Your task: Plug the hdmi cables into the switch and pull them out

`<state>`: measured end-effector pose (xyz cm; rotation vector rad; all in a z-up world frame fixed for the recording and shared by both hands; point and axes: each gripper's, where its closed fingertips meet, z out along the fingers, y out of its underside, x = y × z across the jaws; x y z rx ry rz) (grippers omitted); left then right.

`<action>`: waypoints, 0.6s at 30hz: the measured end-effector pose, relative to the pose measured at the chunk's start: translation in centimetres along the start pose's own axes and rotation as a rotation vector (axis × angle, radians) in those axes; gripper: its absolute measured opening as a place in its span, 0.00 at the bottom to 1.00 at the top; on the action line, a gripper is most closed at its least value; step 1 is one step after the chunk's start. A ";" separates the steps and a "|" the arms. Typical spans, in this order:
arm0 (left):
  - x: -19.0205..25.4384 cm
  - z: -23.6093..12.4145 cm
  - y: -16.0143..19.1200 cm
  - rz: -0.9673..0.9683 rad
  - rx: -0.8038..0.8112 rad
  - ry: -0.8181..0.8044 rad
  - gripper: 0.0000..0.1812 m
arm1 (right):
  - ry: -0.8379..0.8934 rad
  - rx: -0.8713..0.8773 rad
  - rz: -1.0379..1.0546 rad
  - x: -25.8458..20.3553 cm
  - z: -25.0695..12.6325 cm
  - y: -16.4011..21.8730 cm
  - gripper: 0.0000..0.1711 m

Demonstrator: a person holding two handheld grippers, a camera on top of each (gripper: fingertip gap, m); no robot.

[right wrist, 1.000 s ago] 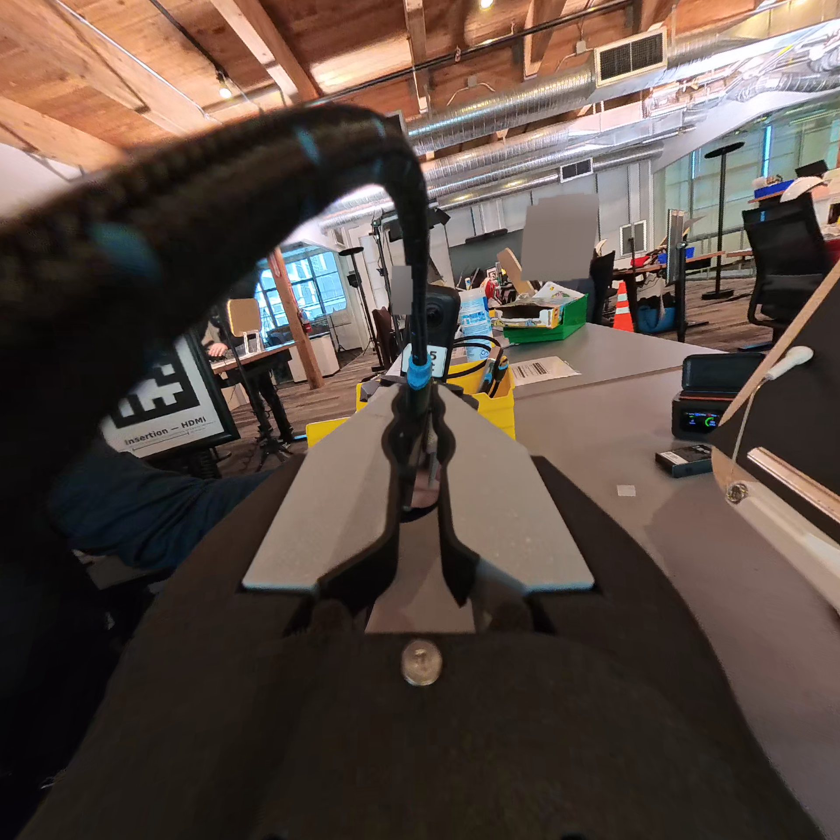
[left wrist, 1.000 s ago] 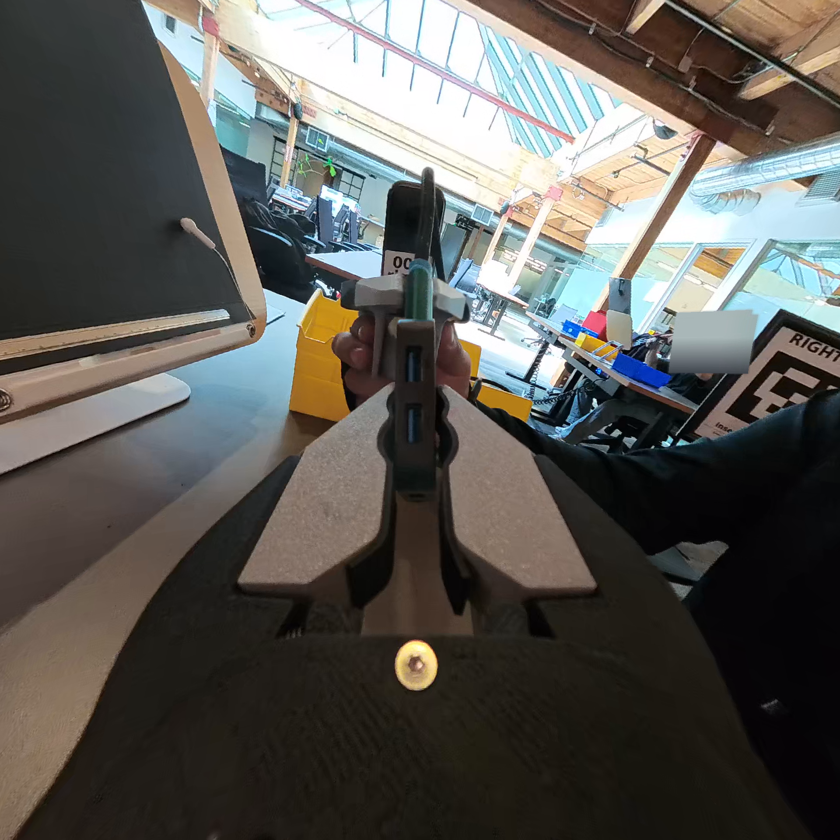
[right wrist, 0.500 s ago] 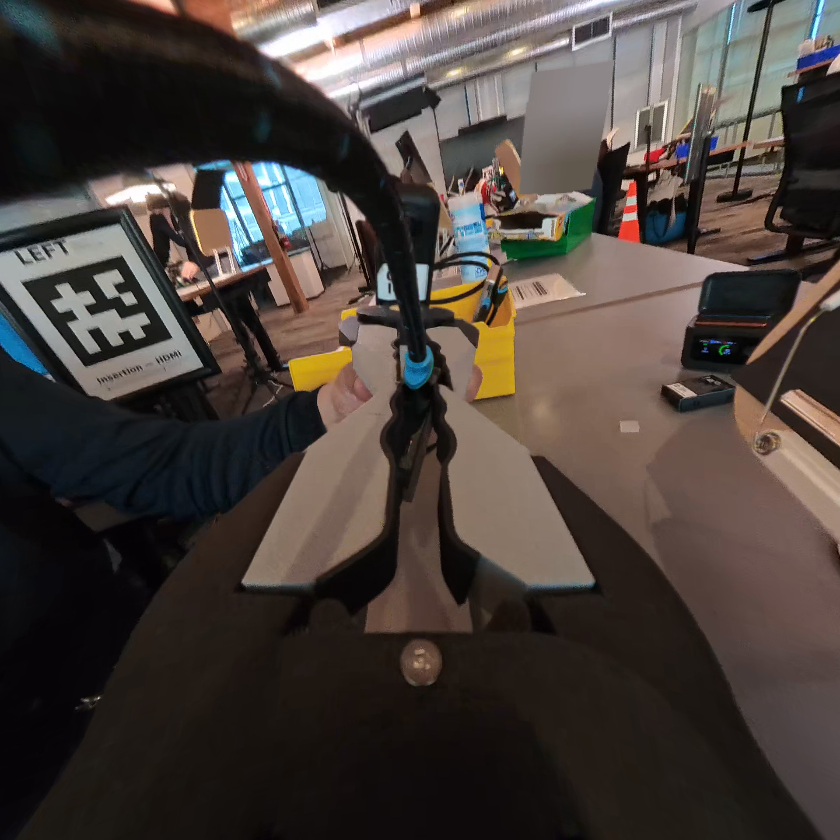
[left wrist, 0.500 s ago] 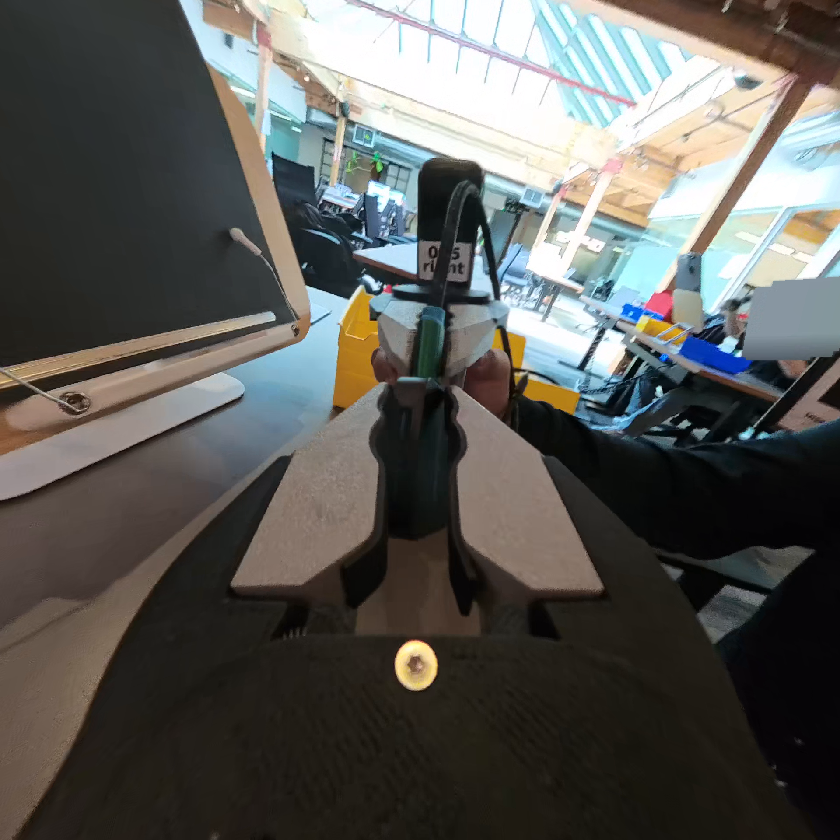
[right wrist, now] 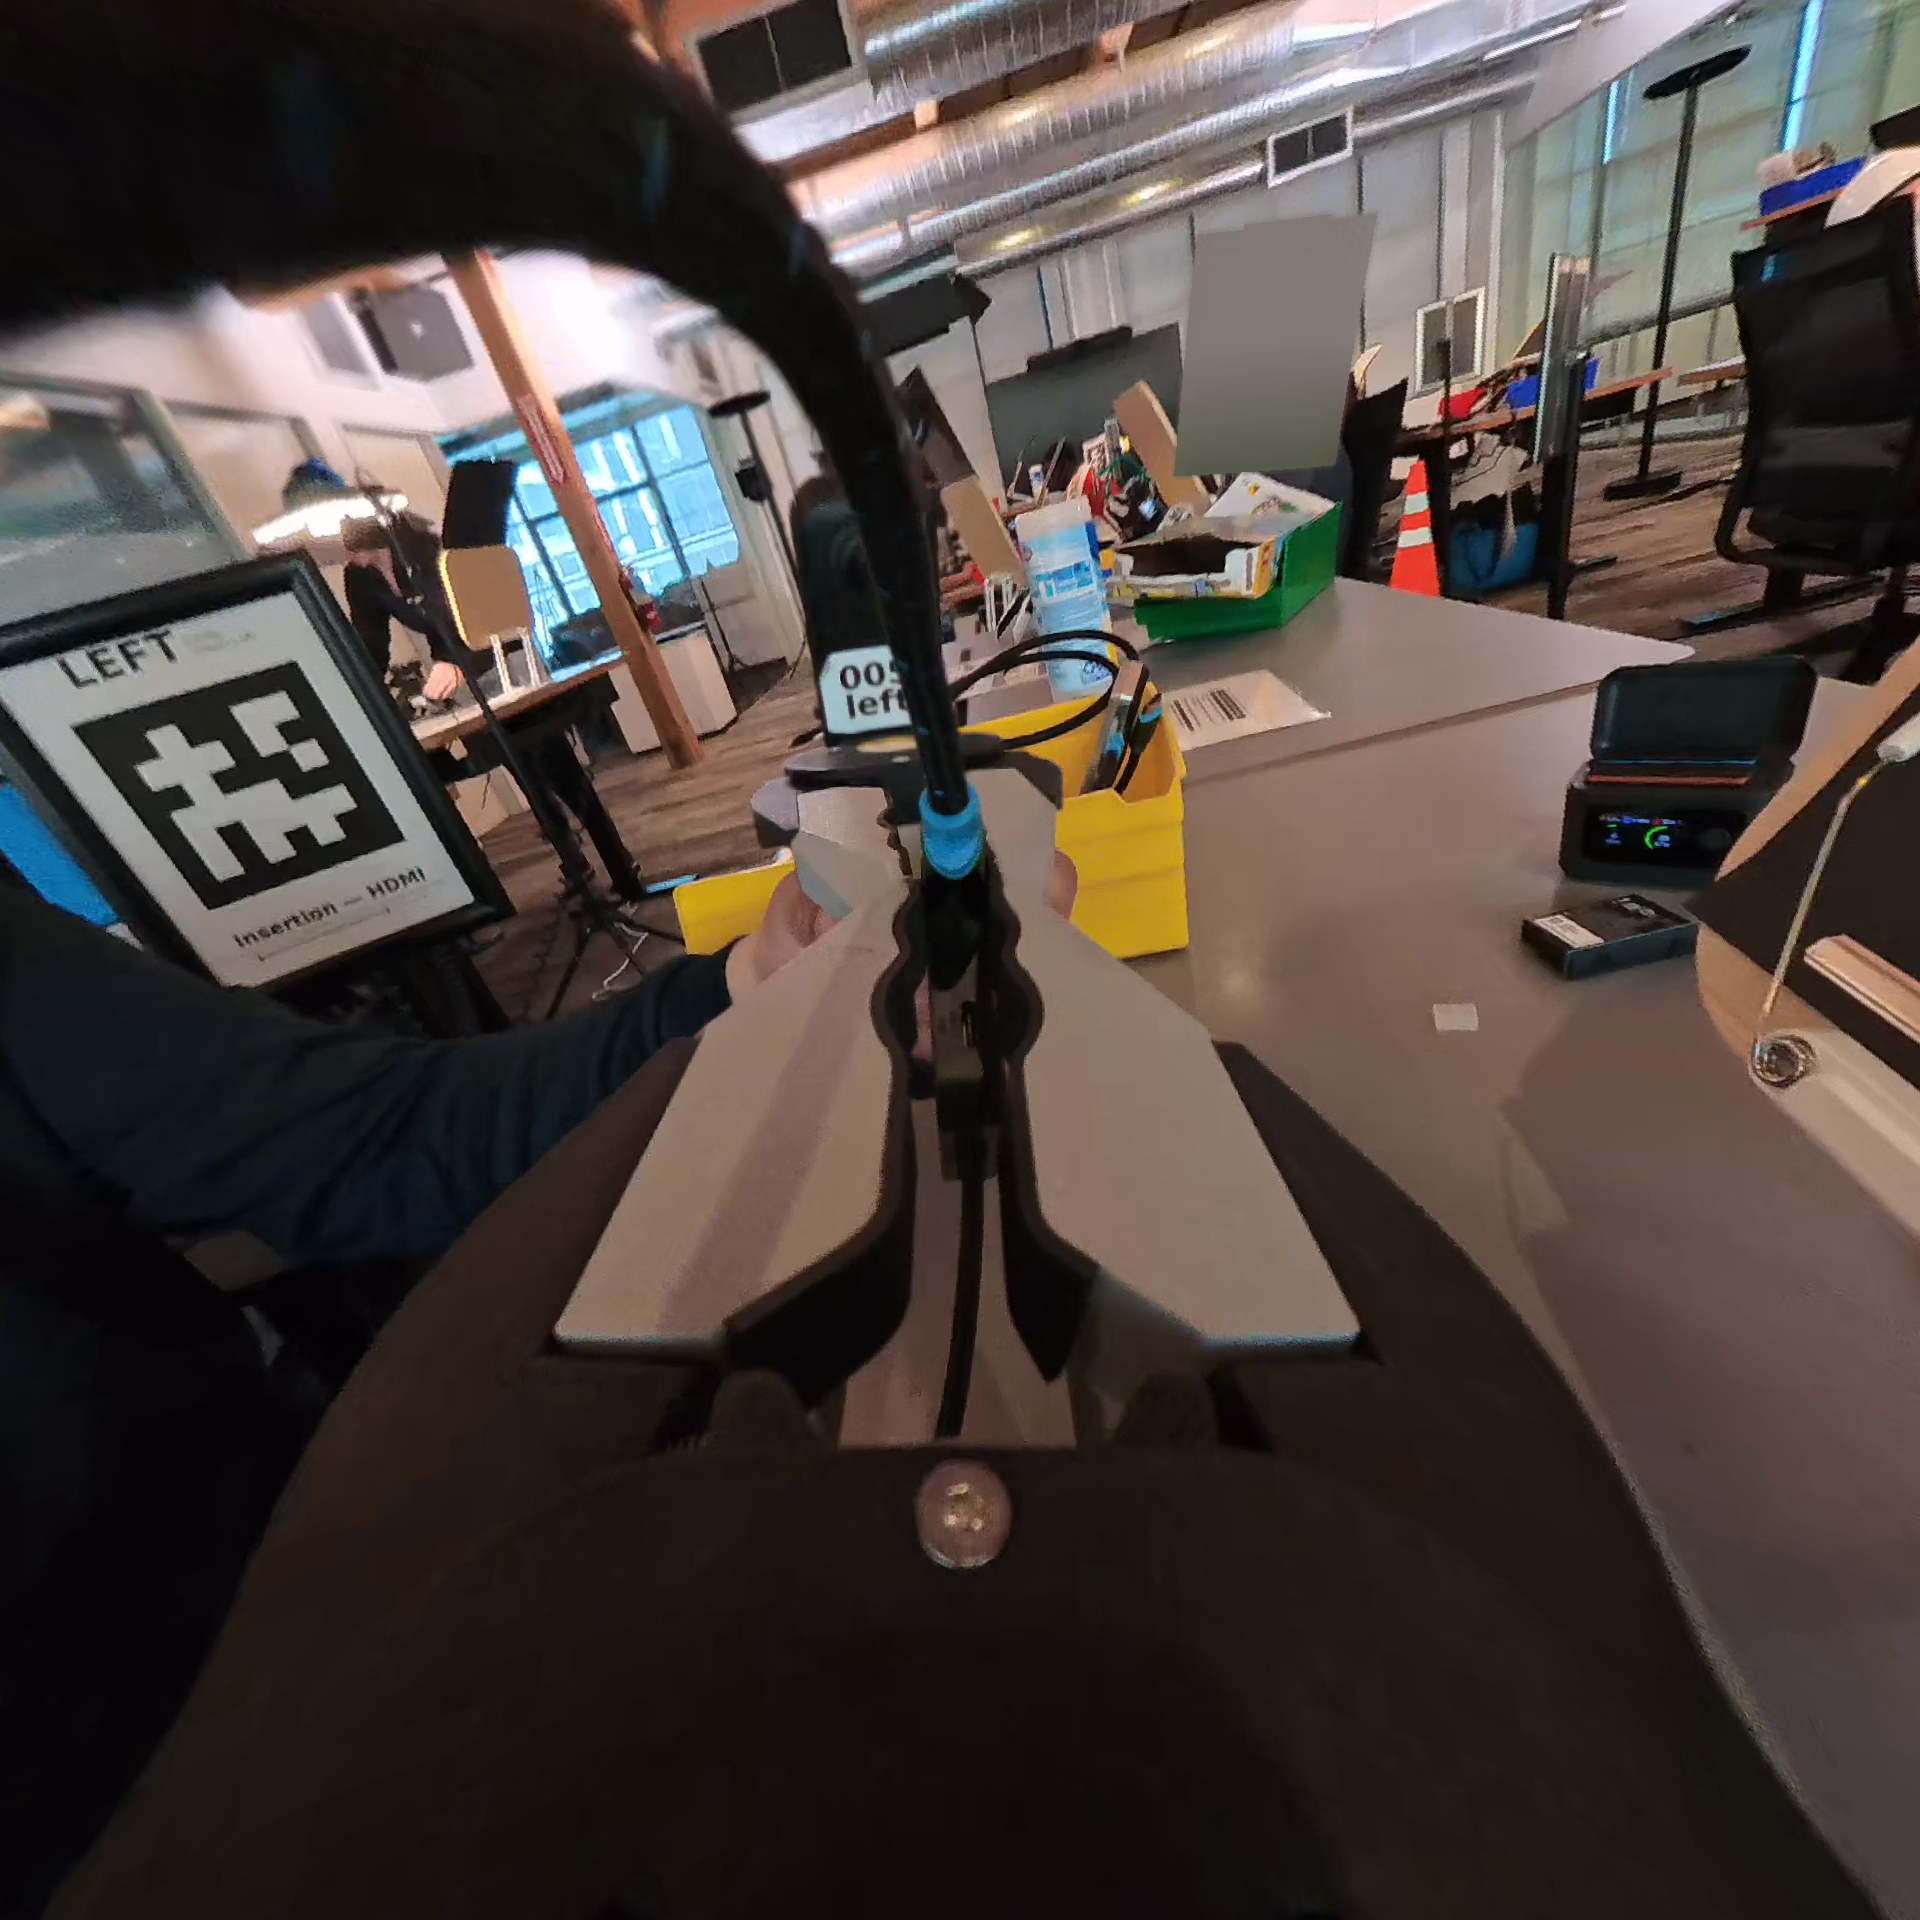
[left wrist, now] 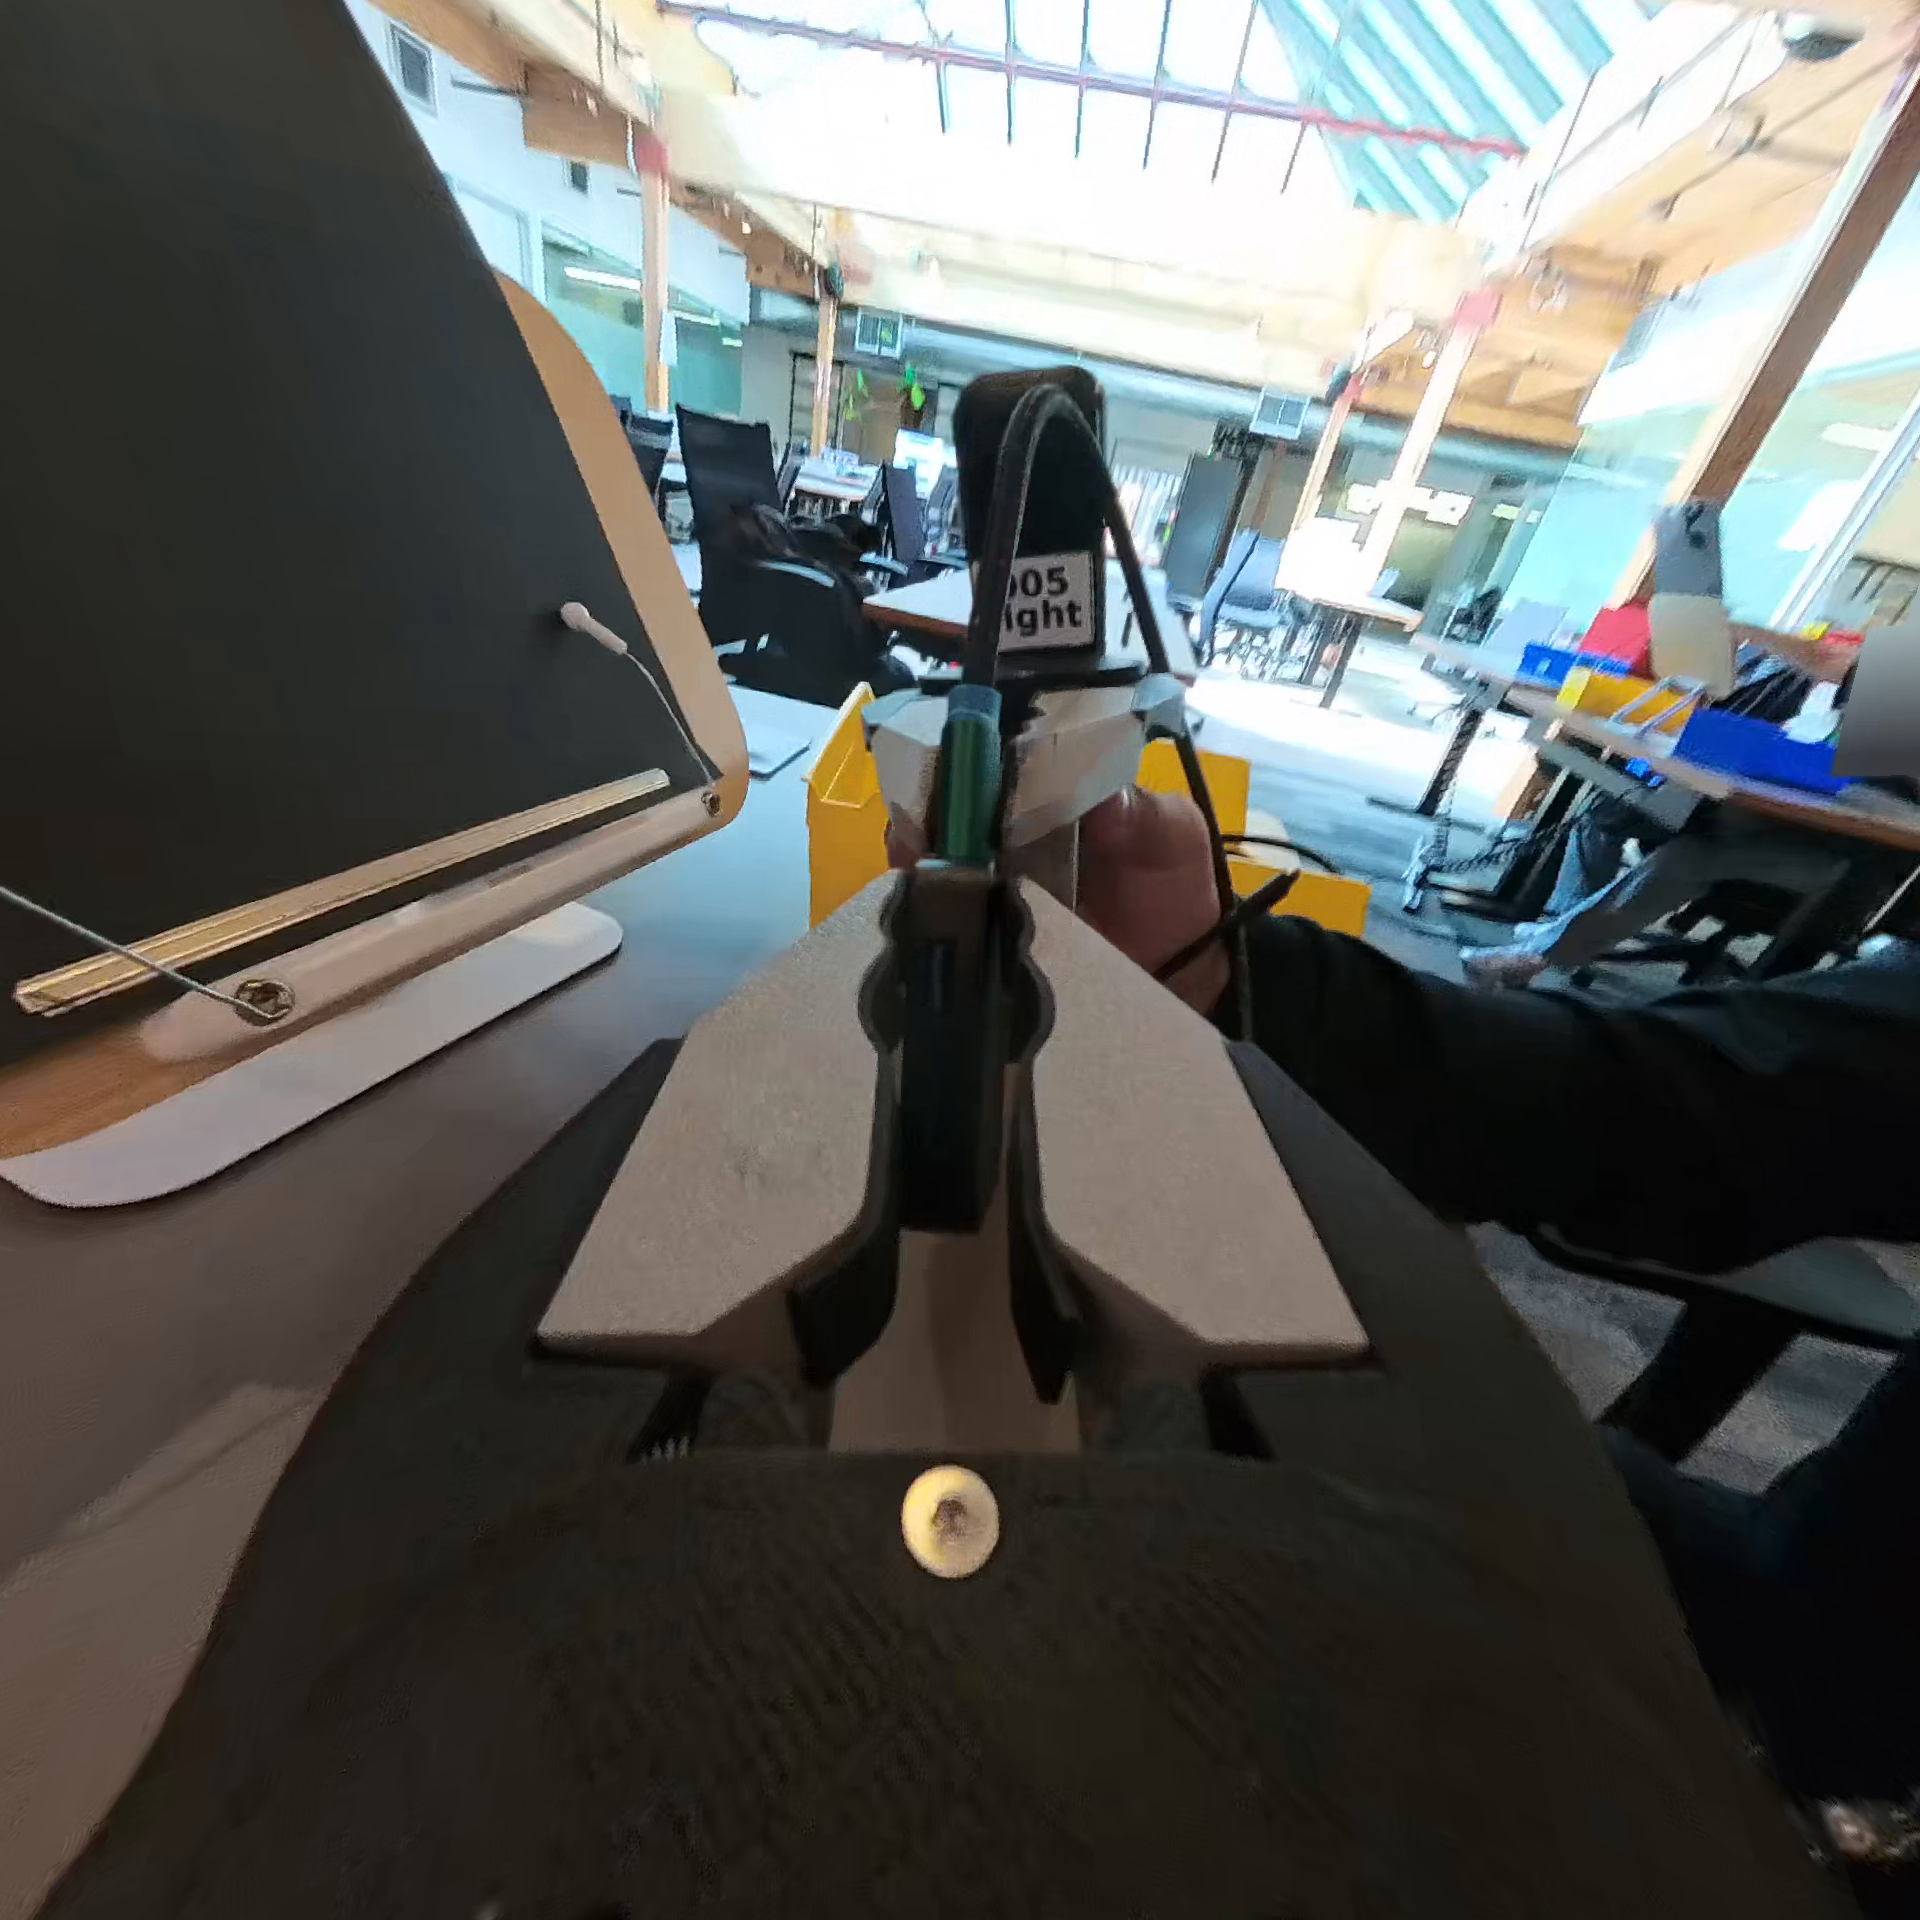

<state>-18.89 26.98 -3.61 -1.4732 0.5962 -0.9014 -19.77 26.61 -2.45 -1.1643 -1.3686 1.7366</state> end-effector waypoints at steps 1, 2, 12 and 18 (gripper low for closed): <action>-0.1 -0.1 0.0 -0.034 0.013 0.011 0.07 | 0.010 0.011 0.006 0.1 0.1 -0.1 0.04; -0.4 -0.2 0.0 -0.071 0.016 0.018 0.07 | 0.026 0.013 0.009 0.4 0.2 0.0 0.04; -0.8 0.6 1.1 -0.100 -0.013 0.023 0.08 | 0.100 -0.064 -0.081 1.0 0.6 0.9 0.05; -1.0 0.9 1.4 -0.118 -0.018 0.022 0.08 | 0.101 -0.047 -0.014 1.4 0.8 1.0 0.05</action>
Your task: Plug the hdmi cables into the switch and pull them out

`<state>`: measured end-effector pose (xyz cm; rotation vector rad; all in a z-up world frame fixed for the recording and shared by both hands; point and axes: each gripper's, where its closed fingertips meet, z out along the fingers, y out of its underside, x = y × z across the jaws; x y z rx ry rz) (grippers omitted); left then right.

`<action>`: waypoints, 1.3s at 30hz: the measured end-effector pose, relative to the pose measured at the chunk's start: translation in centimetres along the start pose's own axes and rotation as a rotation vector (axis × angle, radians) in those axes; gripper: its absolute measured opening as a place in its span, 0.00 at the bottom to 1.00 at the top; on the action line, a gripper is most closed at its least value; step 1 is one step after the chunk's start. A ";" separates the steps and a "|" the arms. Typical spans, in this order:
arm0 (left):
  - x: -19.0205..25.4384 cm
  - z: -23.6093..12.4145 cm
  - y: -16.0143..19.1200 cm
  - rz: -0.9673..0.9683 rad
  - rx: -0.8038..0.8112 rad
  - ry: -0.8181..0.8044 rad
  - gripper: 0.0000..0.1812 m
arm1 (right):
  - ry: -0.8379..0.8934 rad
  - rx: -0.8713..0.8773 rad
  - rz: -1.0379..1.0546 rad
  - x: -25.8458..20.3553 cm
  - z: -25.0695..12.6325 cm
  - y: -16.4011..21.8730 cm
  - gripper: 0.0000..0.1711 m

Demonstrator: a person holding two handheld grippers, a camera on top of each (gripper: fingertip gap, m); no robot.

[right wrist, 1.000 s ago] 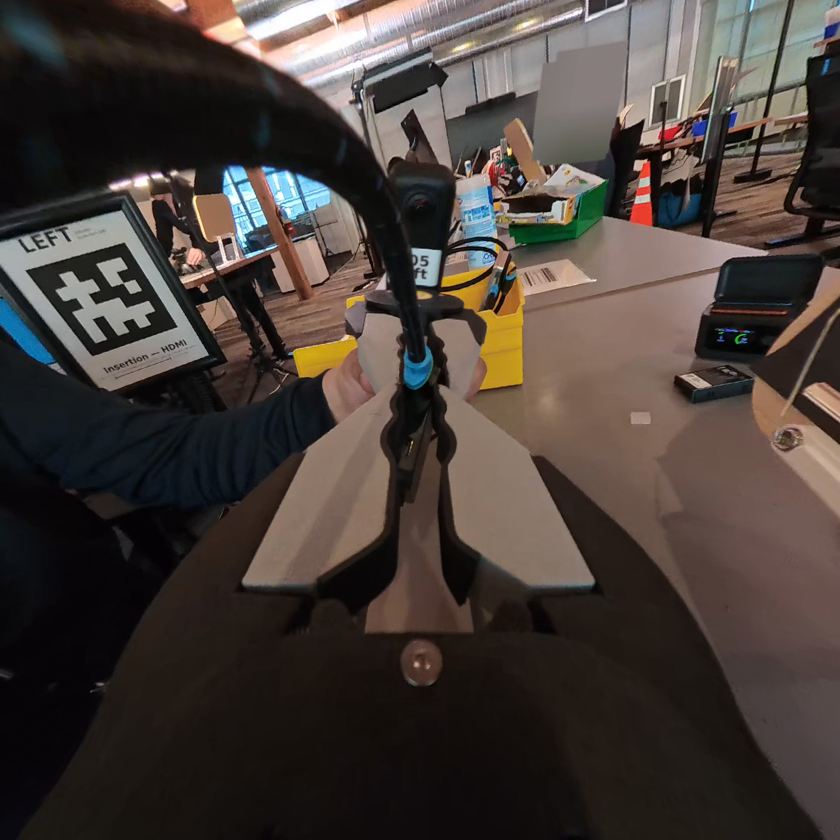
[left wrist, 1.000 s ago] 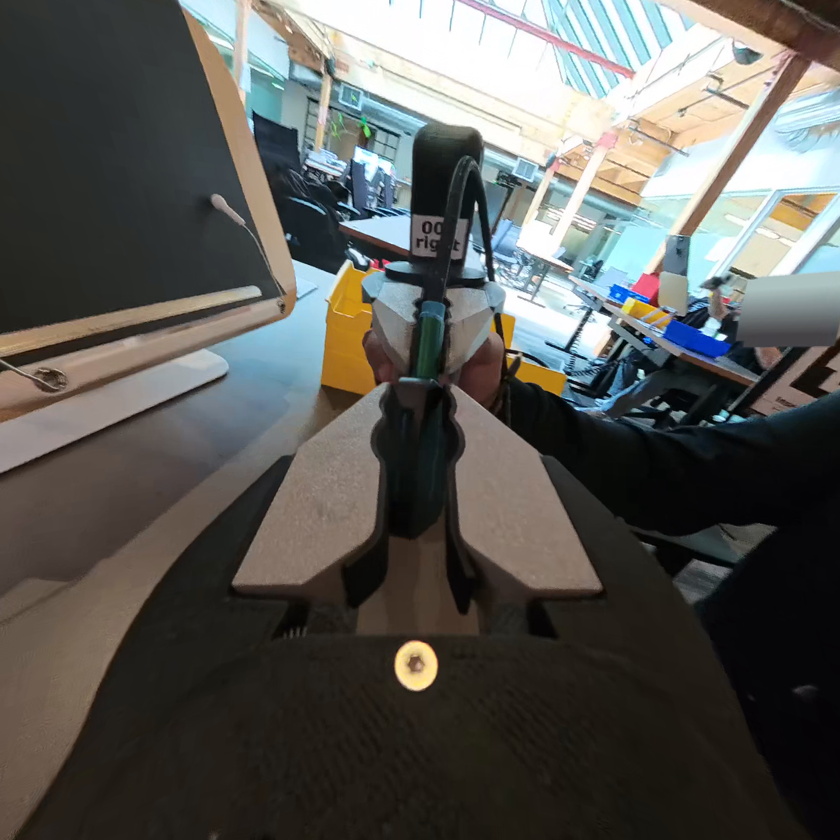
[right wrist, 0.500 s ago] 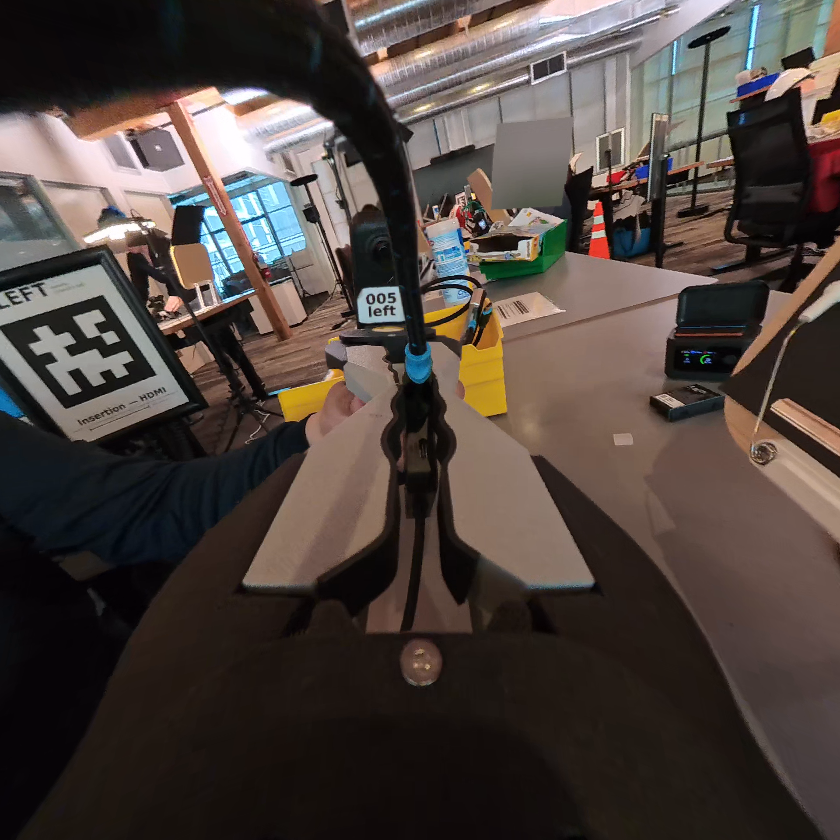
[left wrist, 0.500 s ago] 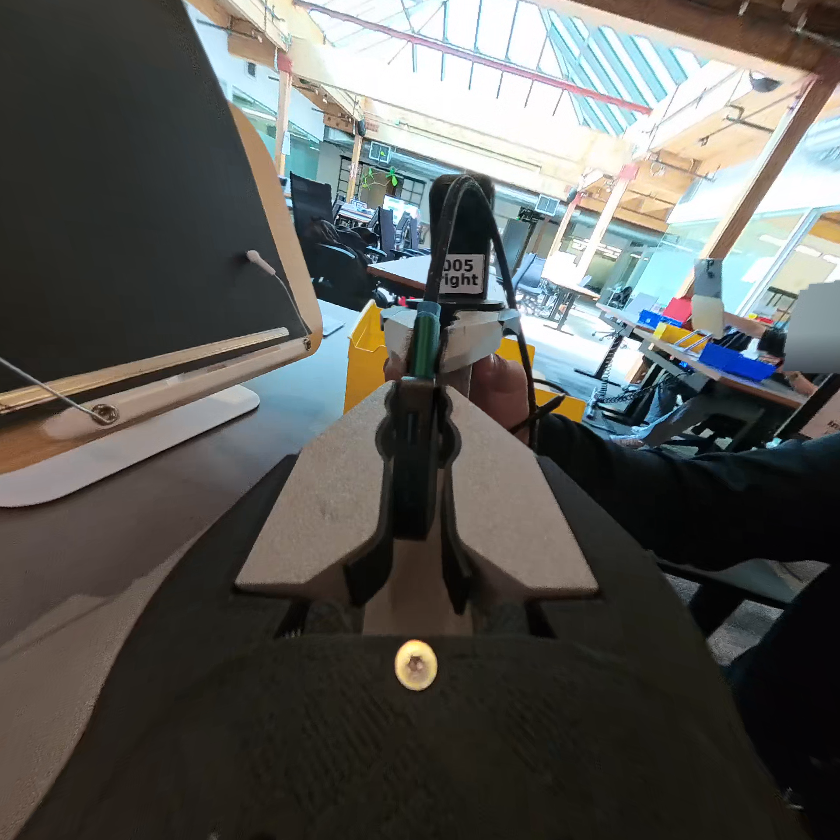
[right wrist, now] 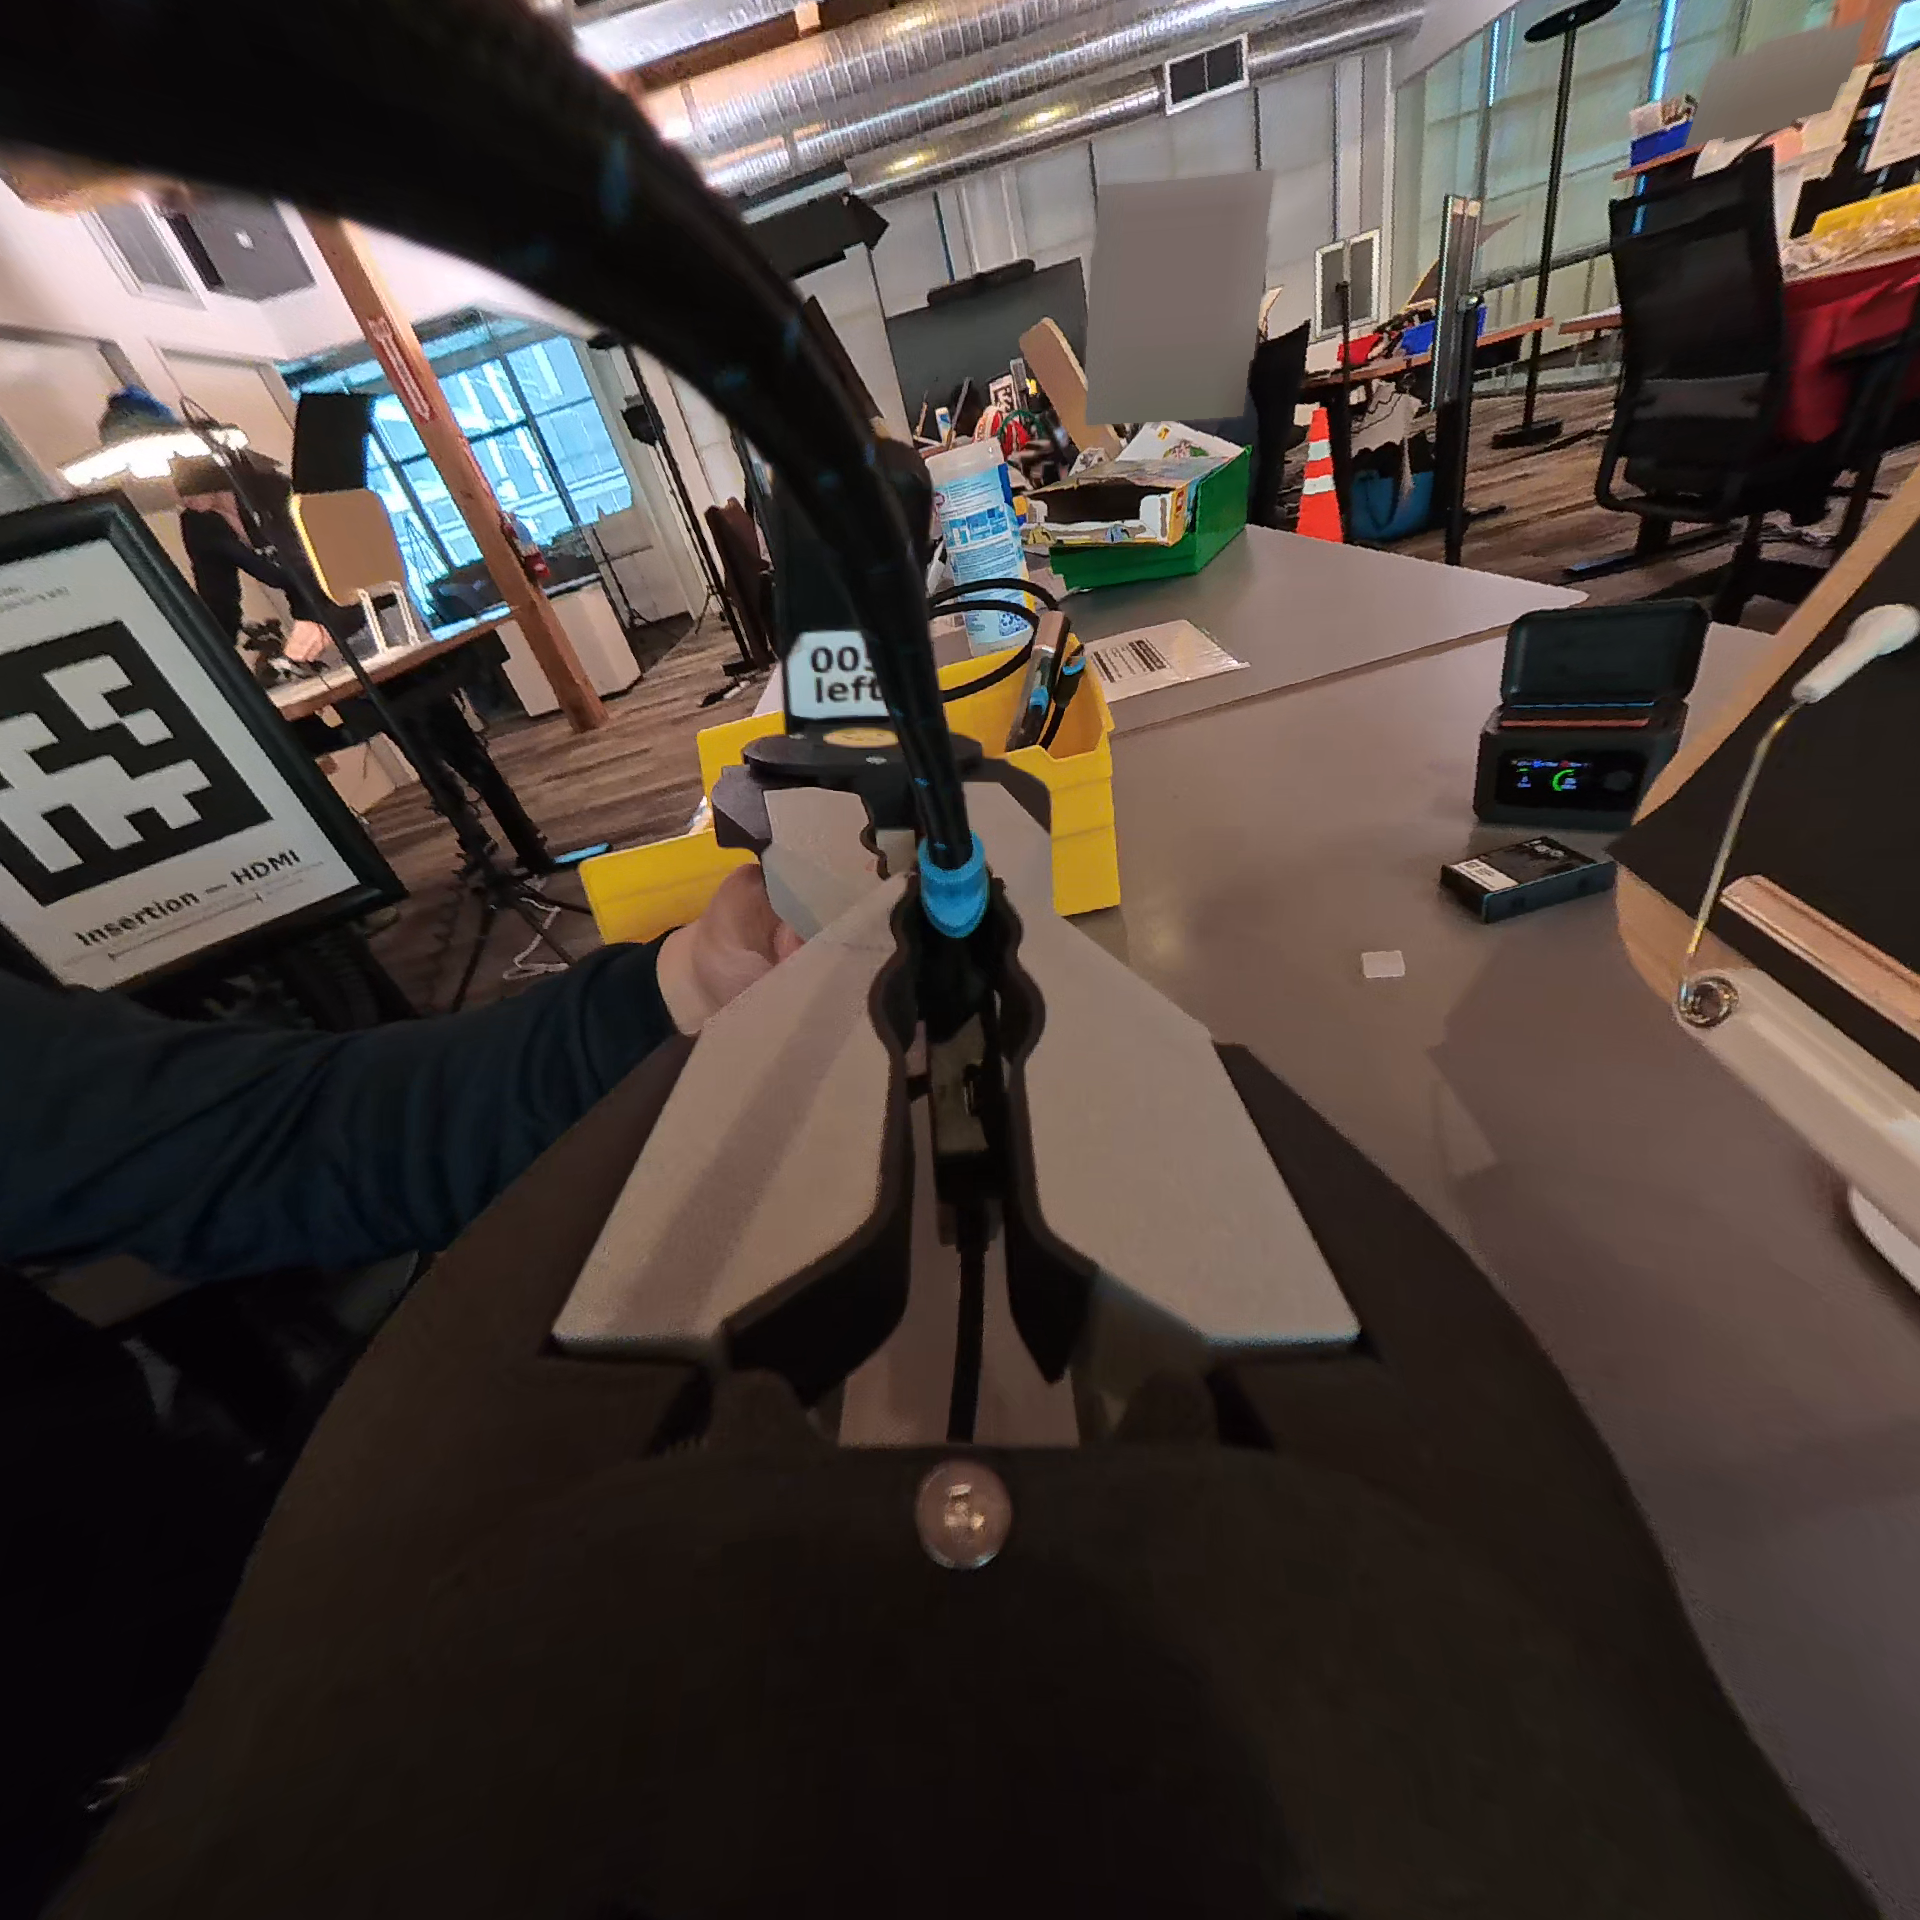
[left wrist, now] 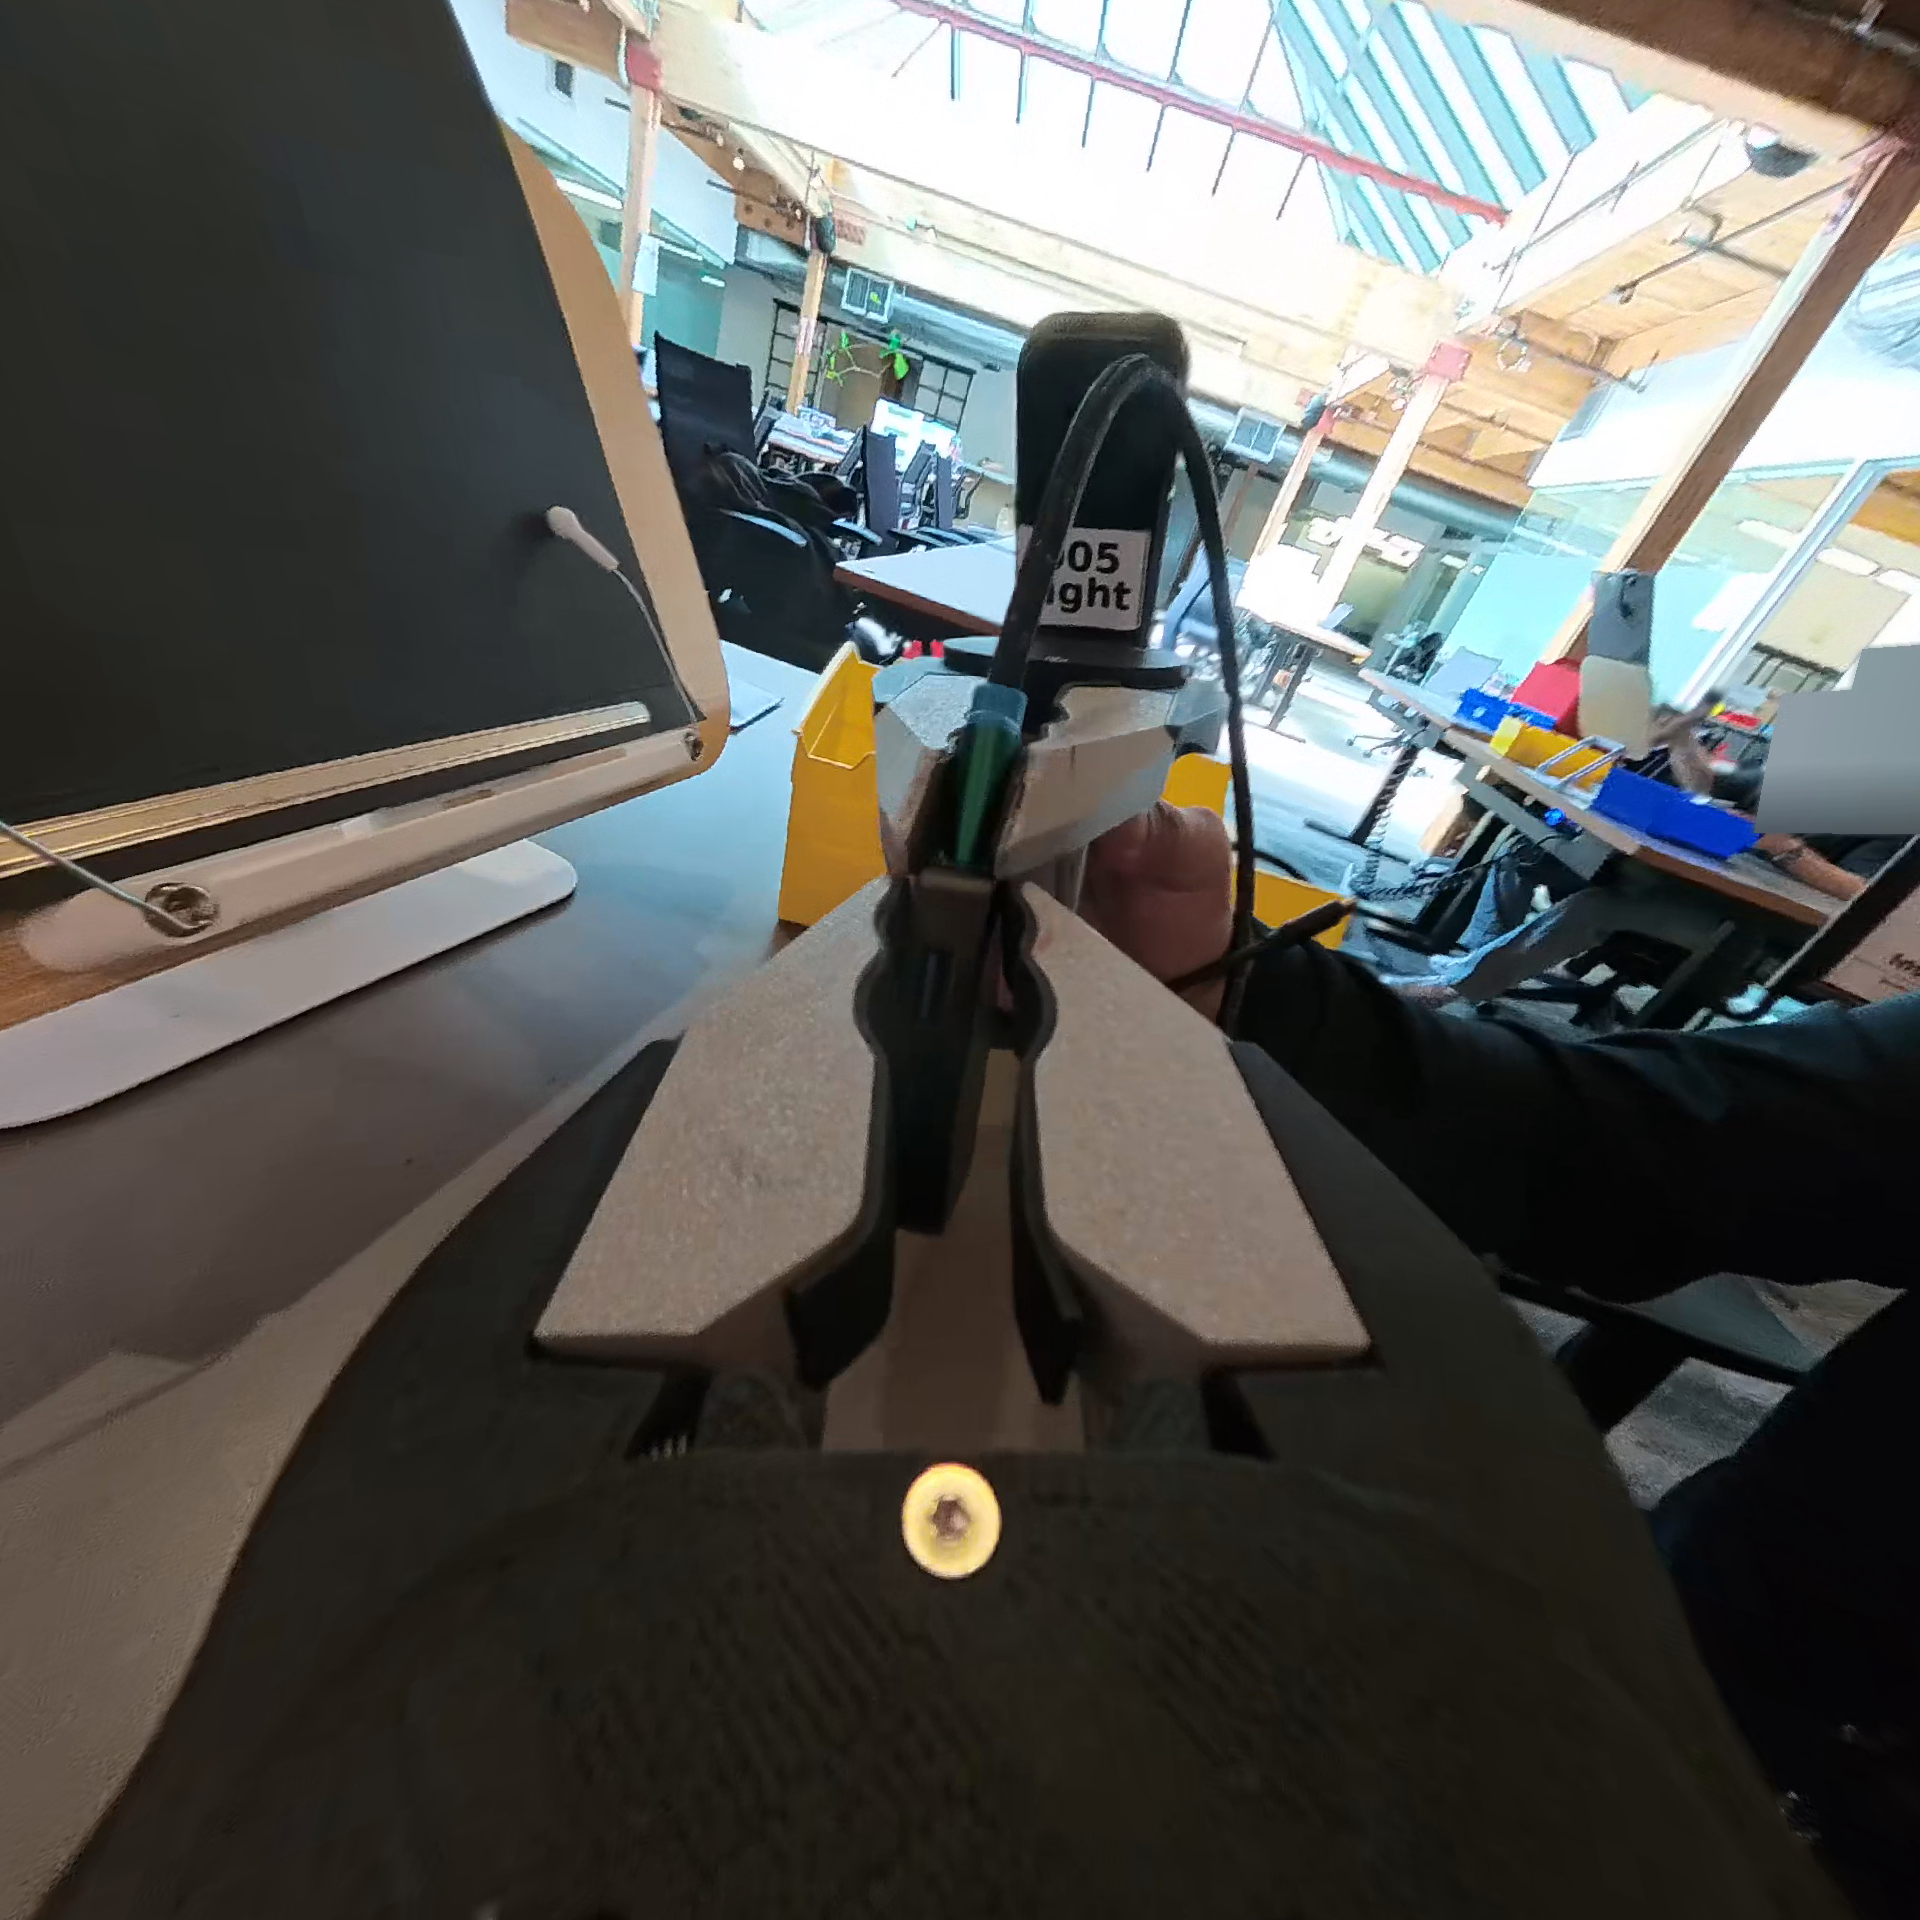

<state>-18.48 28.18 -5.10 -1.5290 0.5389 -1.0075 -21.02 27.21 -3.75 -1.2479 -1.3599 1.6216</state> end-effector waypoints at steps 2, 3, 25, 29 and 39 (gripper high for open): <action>0.3 -0.1 -0.3 -0.028 0.034 0.036 0.08 | -0.007 0.017 0.023 -0.2 0.0 -0.3 0.05; 0.4 -0.2 -0.5 -0.036 0.054 0.049 0.07 | -0.003 0.031 0.023 -0.2 0.1 -0.5 0.05; 2.5 -1.1 -1.5 -0.104 0.086 0.202 0.07 | -0.008 0.056 -0.099 -2.3 0.6 -1.9 0.05; 2.1 -0.5 0.6 -0.104 -0.045 0.169 0.06 | -0.055 -0.108 0.018 -1.8 -0.1 0.2 0.05; 0.6 -1.0 1.7 -0.134 -0.066 0.112 0.06 | -0.076 0.437 0.098 -1.0 -5.3 -7.1 0.04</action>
